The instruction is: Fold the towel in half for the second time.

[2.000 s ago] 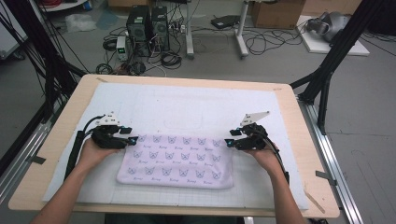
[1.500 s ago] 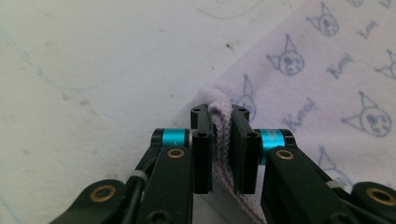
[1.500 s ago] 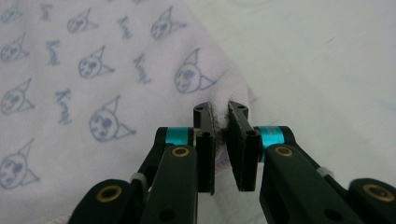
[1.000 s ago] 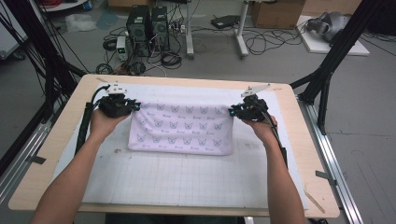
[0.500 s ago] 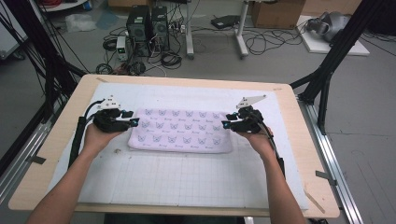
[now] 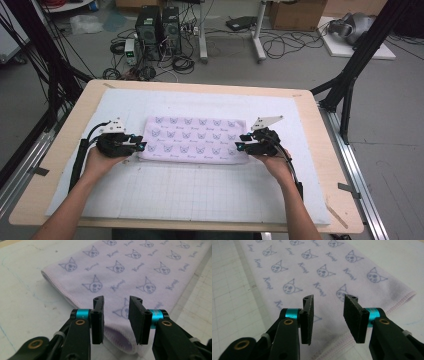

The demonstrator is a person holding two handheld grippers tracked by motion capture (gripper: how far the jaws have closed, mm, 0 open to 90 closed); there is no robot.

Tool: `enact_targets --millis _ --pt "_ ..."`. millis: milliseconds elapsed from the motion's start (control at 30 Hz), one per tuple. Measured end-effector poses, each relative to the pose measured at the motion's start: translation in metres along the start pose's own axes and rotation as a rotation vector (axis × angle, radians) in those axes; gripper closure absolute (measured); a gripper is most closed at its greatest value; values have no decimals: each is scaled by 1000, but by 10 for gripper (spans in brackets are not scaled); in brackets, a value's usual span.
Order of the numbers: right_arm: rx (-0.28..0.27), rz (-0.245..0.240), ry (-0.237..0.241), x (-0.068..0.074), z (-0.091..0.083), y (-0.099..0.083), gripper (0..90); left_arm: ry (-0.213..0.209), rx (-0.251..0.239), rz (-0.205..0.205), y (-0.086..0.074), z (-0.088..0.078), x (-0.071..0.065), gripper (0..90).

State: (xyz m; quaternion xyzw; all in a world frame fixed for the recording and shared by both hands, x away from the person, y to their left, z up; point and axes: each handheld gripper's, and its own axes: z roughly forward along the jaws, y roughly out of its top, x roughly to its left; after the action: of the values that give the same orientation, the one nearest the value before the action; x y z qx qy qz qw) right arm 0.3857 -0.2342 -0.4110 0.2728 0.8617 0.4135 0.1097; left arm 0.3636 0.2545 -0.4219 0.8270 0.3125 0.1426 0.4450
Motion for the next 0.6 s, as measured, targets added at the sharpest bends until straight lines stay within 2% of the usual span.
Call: enact_targets --millis 133,300,433,533,600 --pt "-19 16 -11 4 -6 -5 558 8 -11 -6 -2 -8 -4 569" --pt "-34 42 -3 9 -15 -6 473 5 -16 -6 -3 -16 -14 469" --pt "-55 26 -12 17 -25 -3 409 -8 -28 -8 -7 -21 -23 410" --pt "-105 18 -34 24 -32 -6 396 9 -39 -5 -10 -27 -29 386" --pt "-107 23 -50 26 -34 -9 359 20 -43 -2 -11 -30 -32 375"
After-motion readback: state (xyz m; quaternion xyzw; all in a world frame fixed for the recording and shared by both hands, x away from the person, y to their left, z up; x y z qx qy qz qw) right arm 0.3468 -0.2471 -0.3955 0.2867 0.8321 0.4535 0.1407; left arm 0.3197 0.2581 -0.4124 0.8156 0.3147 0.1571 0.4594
